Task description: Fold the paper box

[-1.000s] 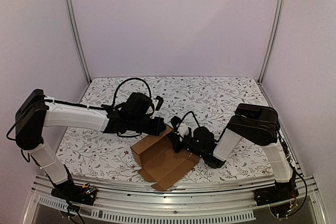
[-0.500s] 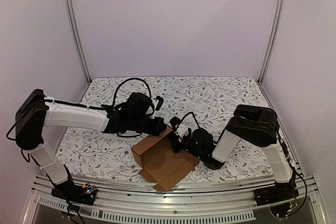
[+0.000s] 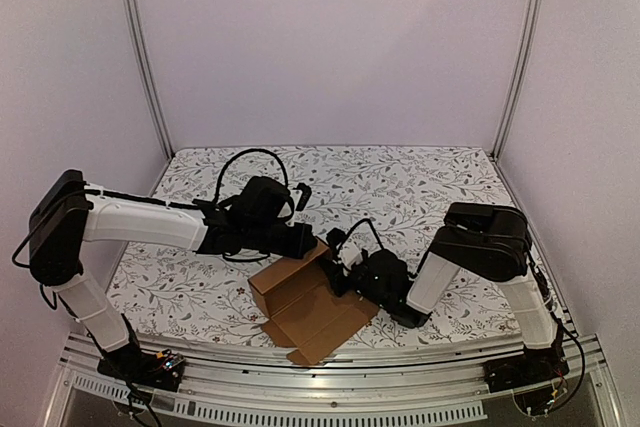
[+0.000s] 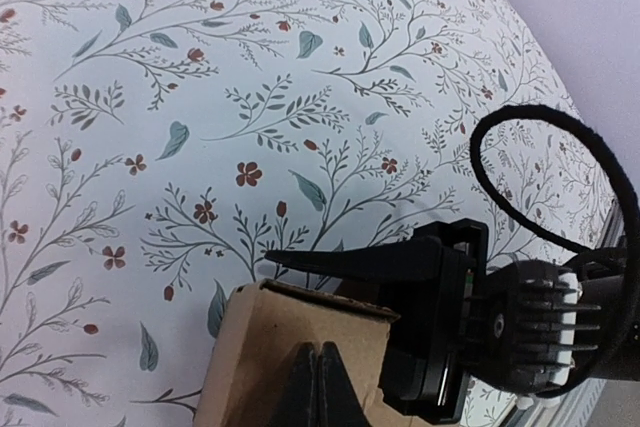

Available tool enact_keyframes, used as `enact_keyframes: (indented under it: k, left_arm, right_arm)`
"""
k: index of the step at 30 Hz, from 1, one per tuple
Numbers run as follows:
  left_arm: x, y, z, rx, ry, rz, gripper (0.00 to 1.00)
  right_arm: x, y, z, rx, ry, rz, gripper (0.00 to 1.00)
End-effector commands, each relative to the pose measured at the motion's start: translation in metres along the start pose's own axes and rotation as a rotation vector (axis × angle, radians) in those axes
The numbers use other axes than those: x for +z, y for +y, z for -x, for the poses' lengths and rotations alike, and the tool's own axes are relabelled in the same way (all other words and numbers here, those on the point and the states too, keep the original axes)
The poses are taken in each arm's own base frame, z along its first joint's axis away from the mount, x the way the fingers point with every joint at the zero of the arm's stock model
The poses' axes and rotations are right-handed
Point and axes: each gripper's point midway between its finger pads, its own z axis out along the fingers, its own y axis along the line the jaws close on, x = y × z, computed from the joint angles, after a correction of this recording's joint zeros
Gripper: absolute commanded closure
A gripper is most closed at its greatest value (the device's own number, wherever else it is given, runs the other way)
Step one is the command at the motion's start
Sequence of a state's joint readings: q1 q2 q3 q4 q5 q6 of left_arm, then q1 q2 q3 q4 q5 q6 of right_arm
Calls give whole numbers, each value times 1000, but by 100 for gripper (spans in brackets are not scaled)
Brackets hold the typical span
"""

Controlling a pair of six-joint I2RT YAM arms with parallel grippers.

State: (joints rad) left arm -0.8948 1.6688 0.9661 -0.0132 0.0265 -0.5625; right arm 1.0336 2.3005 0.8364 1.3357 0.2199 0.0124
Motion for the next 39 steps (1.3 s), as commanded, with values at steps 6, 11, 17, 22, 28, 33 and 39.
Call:
enact_keyframes:
  k: [6,11,17,22,28,33,39]
  left_arm:
    - [1,3,-9,-5,40,13,100]
    - [0,2,-8,-9,38,13,100]
    - [0,2,-9,-12,38,12,100]
    - [-1,1,-8,-9,36,12,100]
    - [0,2,-9,-13,37,13,100]
    - [-1,3,-9,-12,36,17,100]
    - [-2,2,-9,-14,35,15,100]
  right_arm:
    - [2,2,-1,-45,16,-31,100]
    - [1,2,0,-64,16,-41,100]
    - [0,4,6,-65,3,-39,97]
    - [-4,1,21,-58,-33,-56,83]
    - [-4,1,40,-60,-69,-63,80]
    - [-2,2,37,-71,-53,-55,99]
    - [-2,2,27,-74,-42,-59,100]
